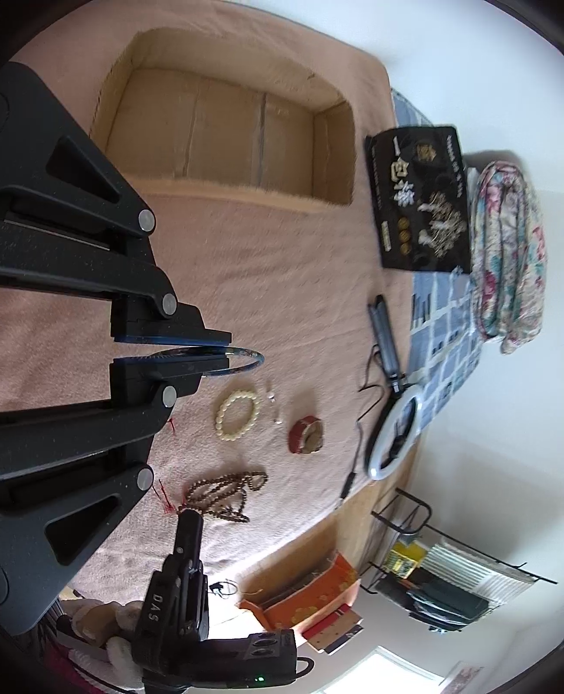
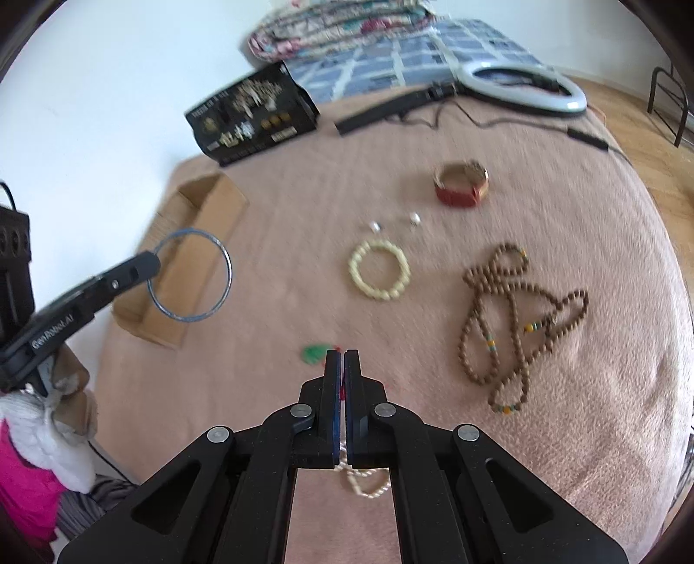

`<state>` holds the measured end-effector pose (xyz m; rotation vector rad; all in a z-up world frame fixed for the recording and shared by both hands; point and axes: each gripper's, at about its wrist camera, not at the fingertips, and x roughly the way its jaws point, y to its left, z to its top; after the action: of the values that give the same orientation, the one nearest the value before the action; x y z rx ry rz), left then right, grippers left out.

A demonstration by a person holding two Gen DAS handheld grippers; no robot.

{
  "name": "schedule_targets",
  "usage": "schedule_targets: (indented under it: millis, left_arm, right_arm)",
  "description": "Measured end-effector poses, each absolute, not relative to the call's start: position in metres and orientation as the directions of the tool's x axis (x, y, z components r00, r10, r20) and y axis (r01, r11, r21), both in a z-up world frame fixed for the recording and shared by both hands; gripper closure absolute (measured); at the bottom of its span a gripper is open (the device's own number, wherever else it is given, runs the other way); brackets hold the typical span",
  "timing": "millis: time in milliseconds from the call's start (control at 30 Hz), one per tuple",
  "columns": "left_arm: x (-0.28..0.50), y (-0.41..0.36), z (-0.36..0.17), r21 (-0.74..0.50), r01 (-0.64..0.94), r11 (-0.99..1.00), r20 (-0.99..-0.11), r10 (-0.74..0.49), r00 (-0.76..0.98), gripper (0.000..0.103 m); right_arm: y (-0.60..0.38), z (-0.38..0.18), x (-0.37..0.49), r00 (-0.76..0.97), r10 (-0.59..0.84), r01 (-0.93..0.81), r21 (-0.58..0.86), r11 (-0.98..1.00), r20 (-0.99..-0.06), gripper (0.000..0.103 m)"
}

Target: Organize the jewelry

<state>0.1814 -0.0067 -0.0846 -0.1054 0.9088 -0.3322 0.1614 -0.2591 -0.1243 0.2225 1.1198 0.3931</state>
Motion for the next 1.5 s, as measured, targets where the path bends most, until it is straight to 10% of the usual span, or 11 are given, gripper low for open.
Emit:
schedule_targets:
  millis: [533,667,733,933,1067,1500]
  left_arm:
    - [0.163,0.053,-0.07,-0.25,0.148,0.957,-0.73,-0.287,0.62,0.102]
    - [0.164,0.056,-0.069,-0.258,0.139,0.956,-0.726,-0.287,0.625,0.102]
    - [0.165,0.057,-0.07,-0.257,0.136,0.957,-0.726,-0.284,0.626,0.102]
    - [0.165,0.062,-0.071,-0.262,0.12,0.958,-0.73,-0.278,0.625,0.102]
    - [0.167,0.066,-0.073,-0.266,0.109,0.958,-0.732,-0.274,0.624,0.102]
    - [0.164,0.079,-0.063,-0.288,0.091,0.953,-0.709,-0.276,0.649,0.102]
  right_arm:
    - [-0.234,-0.157,0.169,0.313,0.283,-0.293,0.191,0.937,-0.907,0.102]
    - [-0.216,-0.184,0.165,0.301,0.208,-0.394,0.077,0.916,-0.931,0.063]
    - [-0.207,-0.189,0.162,0.316,0.208,-0.449,0.047,0.892,-0.926,0.06]
    - [-0.204,-0.209,0.172,0.316,0.173,-0.463,0.008,0.886,-0.933,0.06]
    - [-0.209,-0.208,0.176,0.338,0.165,-0.433,0.002,0.901,-0.926,0.1]
    - [-0.237,-0.12,0.169,0.508,0.293,-0.311,0.145,0.939,-0.81,0.101]
